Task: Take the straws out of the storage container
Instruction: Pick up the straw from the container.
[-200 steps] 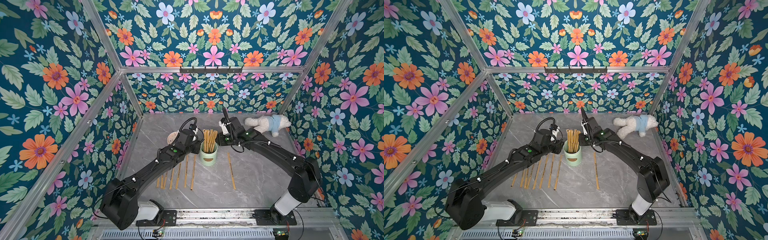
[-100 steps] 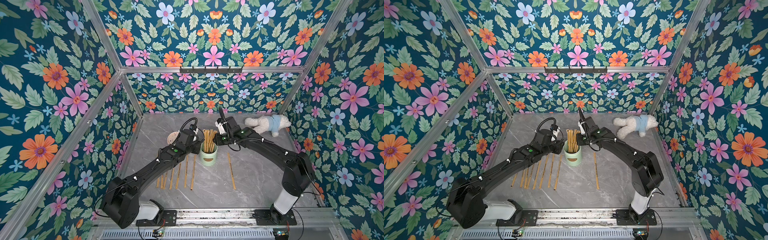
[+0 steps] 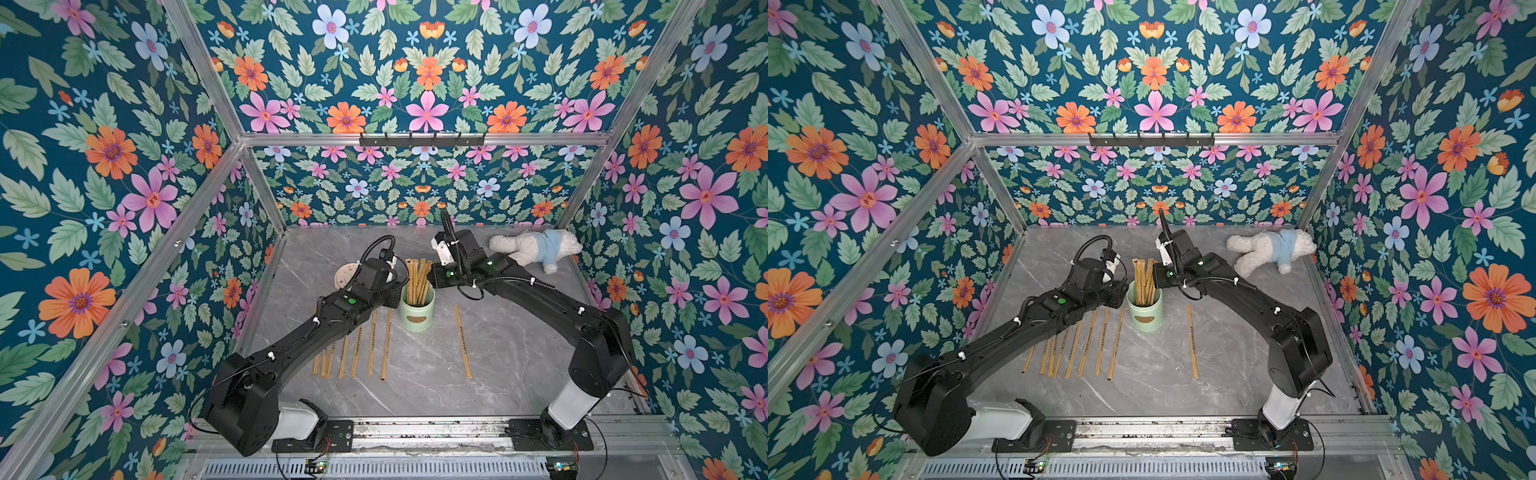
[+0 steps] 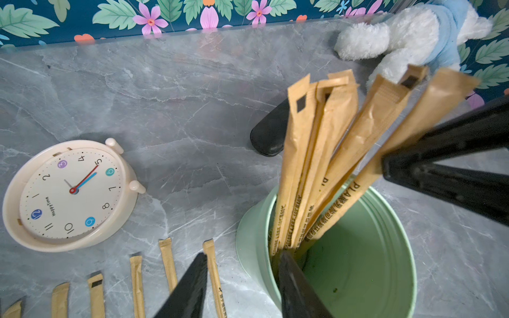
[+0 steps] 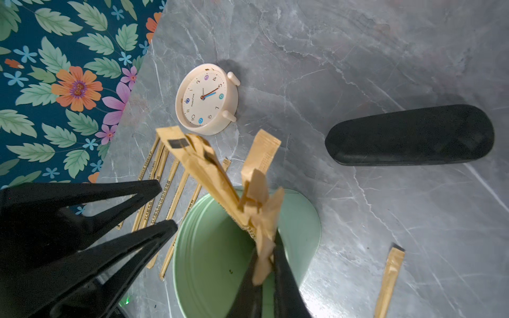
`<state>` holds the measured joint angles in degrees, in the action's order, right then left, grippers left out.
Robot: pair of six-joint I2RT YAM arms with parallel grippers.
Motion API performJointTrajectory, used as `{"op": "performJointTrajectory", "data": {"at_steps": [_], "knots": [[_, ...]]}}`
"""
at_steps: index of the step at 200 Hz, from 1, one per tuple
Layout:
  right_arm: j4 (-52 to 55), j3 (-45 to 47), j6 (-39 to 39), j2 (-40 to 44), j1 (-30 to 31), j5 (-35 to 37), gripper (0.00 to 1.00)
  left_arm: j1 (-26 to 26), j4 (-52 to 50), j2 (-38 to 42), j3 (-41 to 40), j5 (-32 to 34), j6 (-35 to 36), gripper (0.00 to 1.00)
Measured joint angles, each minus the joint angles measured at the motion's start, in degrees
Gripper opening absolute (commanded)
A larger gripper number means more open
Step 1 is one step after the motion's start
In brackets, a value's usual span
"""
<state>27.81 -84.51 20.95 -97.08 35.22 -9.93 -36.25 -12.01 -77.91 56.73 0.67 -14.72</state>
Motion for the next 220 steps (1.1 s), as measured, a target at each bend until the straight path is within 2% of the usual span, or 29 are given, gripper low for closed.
{"op": "performJointTrajectory", "data": {"at_steps": [84,105,220], "knots": [[2.54,-0.26,-0.39,1.16,0.31,-0.31,0.05,-0.02,-0.07,0.0,0.26,0.22,0.0,0.46],[3.54,-0.46,-0.48,2.34,0.52,-0.28,0.0,-0.02,-0.07,-0.15,0.28,0.24,0.0,0.45],[6.21,-3.08,-2.6,4.04,0.52,-0.24,0.0,-0.02,-0.24,-0.17,0.39,0.61,0.0,0.45]]}}
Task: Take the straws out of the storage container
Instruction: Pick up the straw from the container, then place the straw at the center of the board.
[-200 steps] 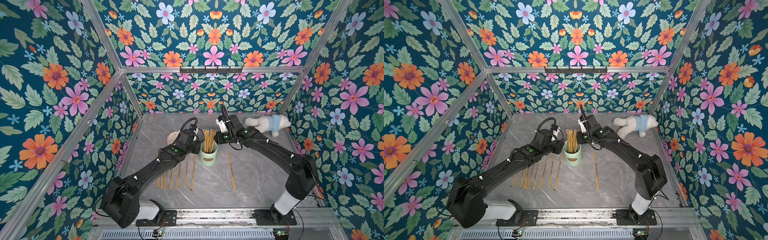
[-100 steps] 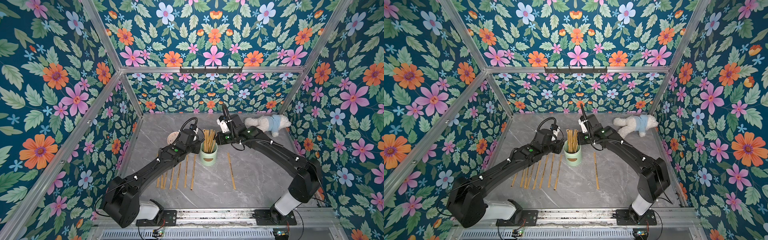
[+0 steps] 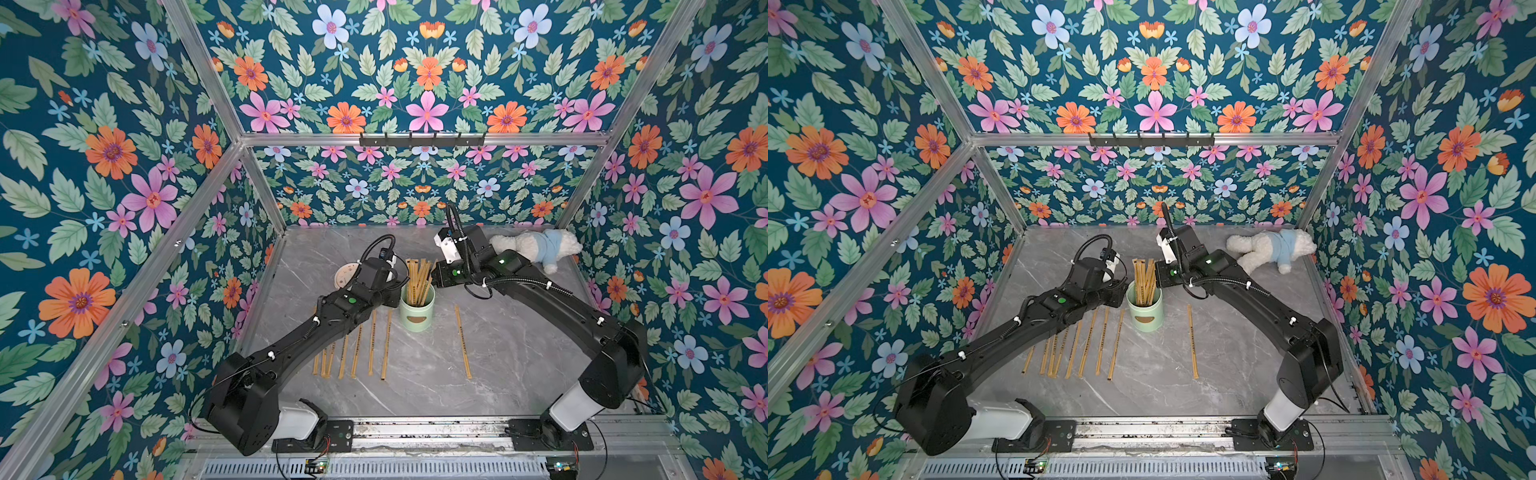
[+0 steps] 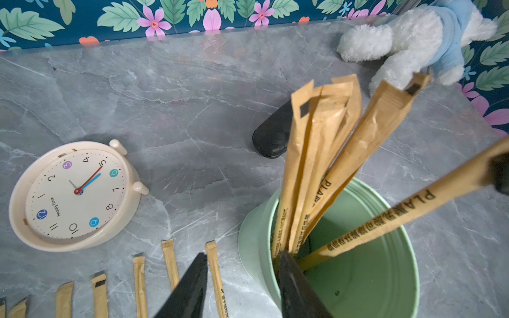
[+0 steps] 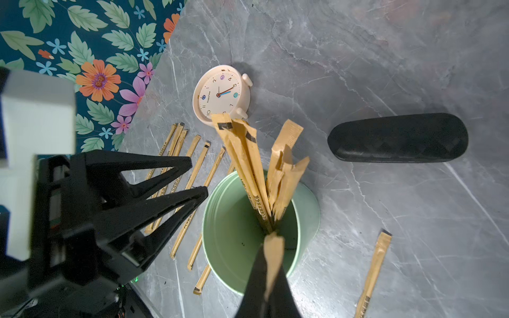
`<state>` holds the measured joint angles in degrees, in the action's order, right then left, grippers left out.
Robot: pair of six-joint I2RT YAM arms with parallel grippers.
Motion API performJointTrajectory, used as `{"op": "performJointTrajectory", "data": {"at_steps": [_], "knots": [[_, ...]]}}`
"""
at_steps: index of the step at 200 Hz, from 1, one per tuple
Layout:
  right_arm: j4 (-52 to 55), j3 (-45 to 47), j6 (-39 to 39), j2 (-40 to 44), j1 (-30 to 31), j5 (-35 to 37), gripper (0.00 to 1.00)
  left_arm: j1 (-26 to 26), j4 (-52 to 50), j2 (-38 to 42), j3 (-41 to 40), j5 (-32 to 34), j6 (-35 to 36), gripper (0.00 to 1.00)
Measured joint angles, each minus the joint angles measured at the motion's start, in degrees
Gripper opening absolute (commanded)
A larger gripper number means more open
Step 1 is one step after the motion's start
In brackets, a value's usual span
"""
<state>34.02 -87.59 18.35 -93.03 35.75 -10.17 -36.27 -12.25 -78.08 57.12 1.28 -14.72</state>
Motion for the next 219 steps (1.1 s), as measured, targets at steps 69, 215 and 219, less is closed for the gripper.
{"op": "performJointTrajectory", "data": {"at_steps": [69,215,219], "knots": [[5.16,-4.39,-2.56,1.42,0.17,1.05,0.0,-0.04,-0.02,-0.2,0.15,0.0,0.0,0.45],[19.91,-15.67,-6.73,9.64,0.42,1.25,0.0,-0.07,-0.2,-0.55,1.31,0.02,0.0,0.45],[20.65,-16.28,-6.8,9.68,0.42,1.29,0.0,-0.09,-0.15,-0.59,1.33,0.02,0.0,0.45]]}}
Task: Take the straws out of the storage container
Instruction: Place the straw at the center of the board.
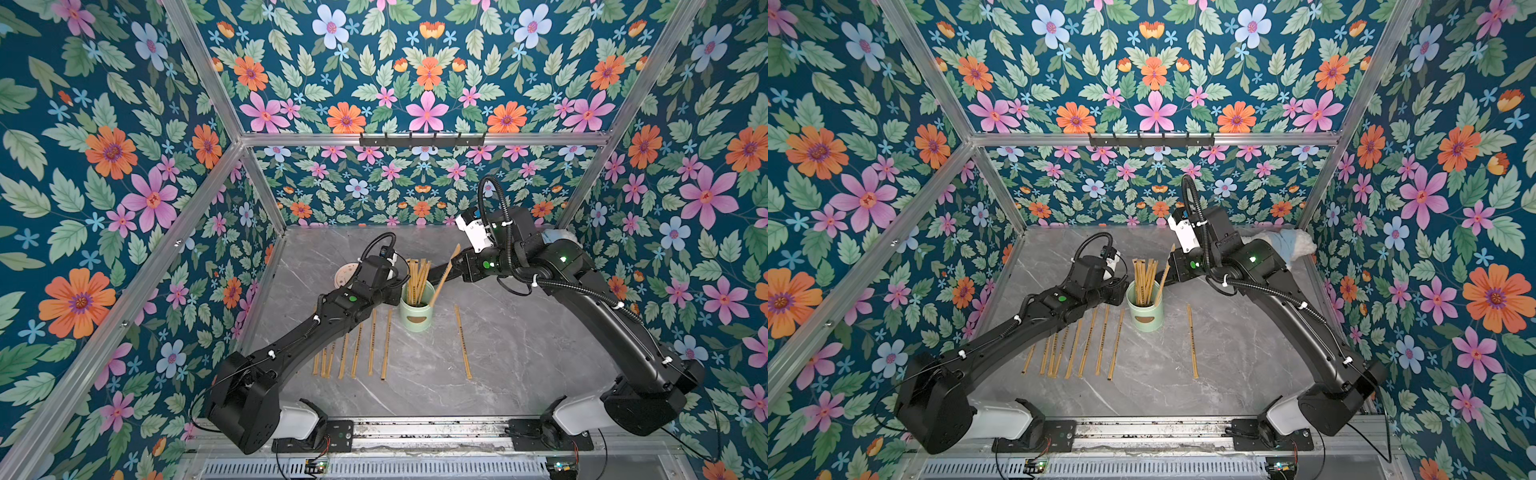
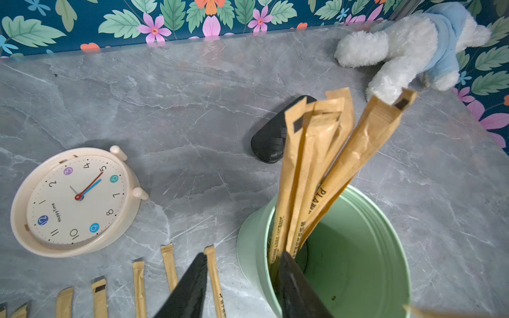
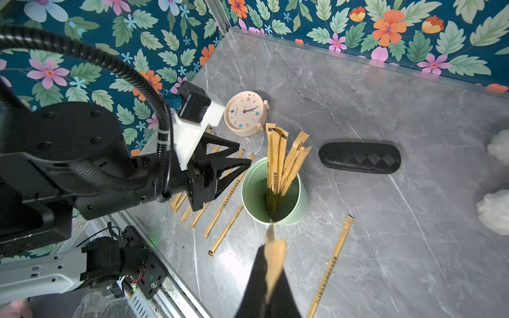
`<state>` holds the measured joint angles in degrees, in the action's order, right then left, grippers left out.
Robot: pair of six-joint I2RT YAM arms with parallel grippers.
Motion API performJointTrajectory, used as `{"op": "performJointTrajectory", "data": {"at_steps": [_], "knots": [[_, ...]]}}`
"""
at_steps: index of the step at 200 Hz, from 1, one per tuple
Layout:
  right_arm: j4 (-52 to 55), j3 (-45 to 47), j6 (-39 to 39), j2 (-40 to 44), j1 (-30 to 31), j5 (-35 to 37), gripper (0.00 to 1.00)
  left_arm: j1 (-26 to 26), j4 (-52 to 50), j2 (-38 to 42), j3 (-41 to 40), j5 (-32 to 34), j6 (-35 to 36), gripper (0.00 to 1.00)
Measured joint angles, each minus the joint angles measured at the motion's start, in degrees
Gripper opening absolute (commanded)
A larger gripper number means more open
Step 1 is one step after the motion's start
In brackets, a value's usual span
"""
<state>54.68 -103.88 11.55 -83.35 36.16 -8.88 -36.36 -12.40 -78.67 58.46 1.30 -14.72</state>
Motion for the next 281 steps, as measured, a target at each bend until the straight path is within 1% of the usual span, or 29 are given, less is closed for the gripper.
{"op": "performJointTrajectory", "data": {"at_steps": [32,63,114,157,187,225,281], "knots": [[5.79,-3.98,-1.22,0.02,0.0,0.63,0.0,0.0,-0.04,-0.5,0.07,0.0,0.0,0.45],[11.19,-5.79,-1.25,-0.68,-0.35,1.4,0.0,0.0,-0.04,-0.59,0.07,0.0,0.0,0.45],[21.79,-7.08,-1.16,-6.73,-2.19,1.25,0.0,0.0,-0.07,-0.57,0.07,-0.02,0.0,0.45],[27.74,-6.58,-0.9,-11.61,-4.44,-0.57,0.0,0.0,-0.07,-0.57,0.07,-0.04,0.0,0.45],[29.59,-2.8,-0.74,-16.83,-5.77,-1.62,0.0,0.0,-0.07,-0.55,0.07,-0.02,0.0,0.45],[29.86,1.88,-1.25,-21.46,-8.46,-3.56,0.0,-0.09,-0.07,-0.55,0.02,-0.02,0.0,0.45],[29.4,1.75,-2.67,-29.35,-10.6,-5.95,0.0,-0.39,-0.17,-1.11,0.02,0.17,0.02,0.45]]}}
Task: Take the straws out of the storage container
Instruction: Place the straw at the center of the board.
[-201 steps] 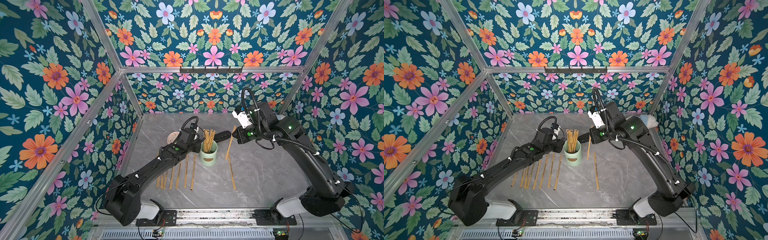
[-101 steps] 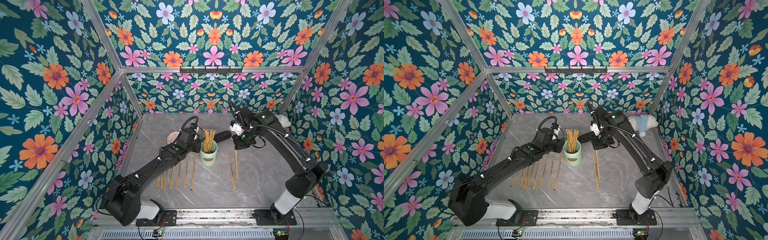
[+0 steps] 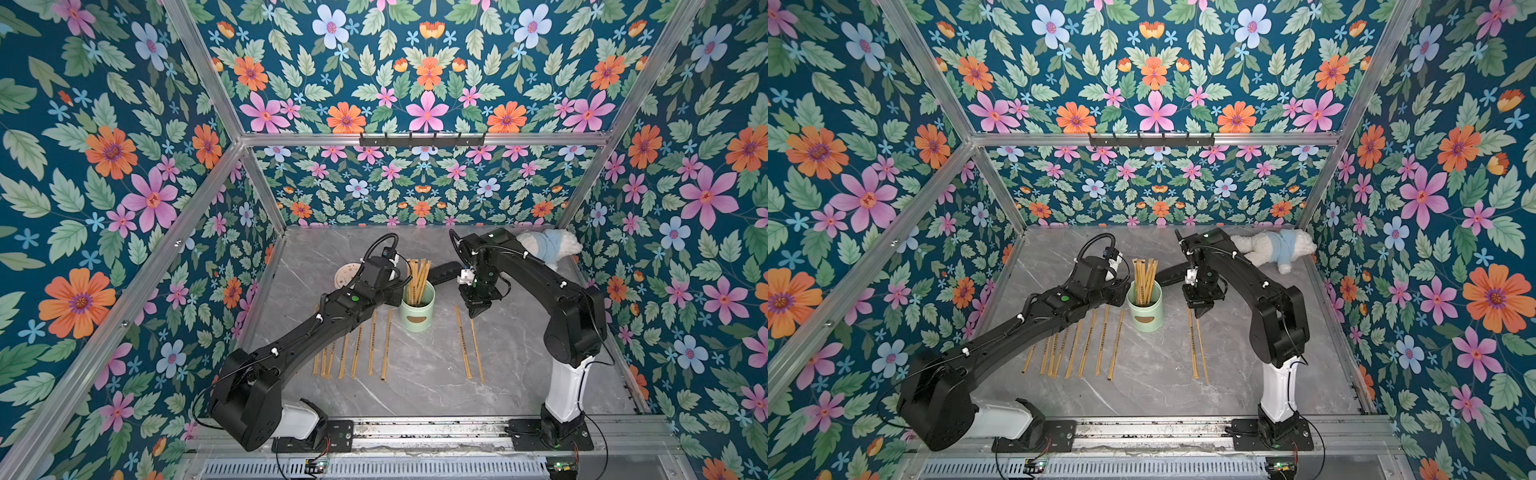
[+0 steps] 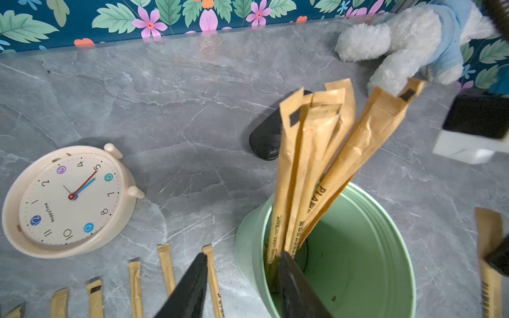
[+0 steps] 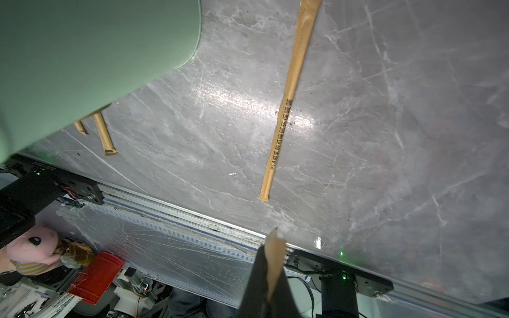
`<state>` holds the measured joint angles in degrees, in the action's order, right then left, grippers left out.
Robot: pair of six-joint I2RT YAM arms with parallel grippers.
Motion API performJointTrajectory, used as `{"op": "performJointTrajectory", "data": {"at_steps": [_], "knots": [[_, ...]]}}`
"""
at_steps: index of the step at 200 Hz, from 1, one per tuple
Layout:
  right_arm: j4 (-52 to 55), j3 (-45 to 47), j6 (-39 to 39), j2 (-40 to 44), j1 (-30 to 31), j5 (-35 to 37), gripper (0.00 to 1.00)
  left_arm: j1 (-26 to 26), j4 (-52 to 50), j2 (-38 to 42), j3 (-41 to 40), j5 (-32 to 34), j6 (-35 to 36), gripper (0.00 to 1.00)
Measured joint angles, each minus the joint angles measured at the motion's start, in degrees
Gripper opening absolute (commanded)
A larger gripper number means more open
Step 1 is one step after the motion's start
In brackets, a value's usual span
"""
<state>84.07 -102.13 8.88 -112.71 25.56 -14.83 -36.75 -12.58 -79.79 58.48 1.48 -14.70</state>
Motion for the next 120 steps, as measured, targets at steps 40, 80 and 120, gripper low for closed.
{"op": "performJointTrajectory", "data": {"at_steps": [40,80,120], "knots": [[0.26,-2.29,-0.66,-4.9,-2.1,-0.22,0.0,-0.22,-0.24,-0.07,0.0,0.22,0.04,0.45],[0.22,-3.61,-1.09,-9.01,-2.64,-1.03,0.0,-0.35,-0.28,-0.07,0.0,0.42,0.22,0.45],[0.2,-5.51,-1.11,-12.59,-2.97,-1.31,0.01,-0.37,-0.31,0.26,-0.07,0.76,0.24,0.45]]}}
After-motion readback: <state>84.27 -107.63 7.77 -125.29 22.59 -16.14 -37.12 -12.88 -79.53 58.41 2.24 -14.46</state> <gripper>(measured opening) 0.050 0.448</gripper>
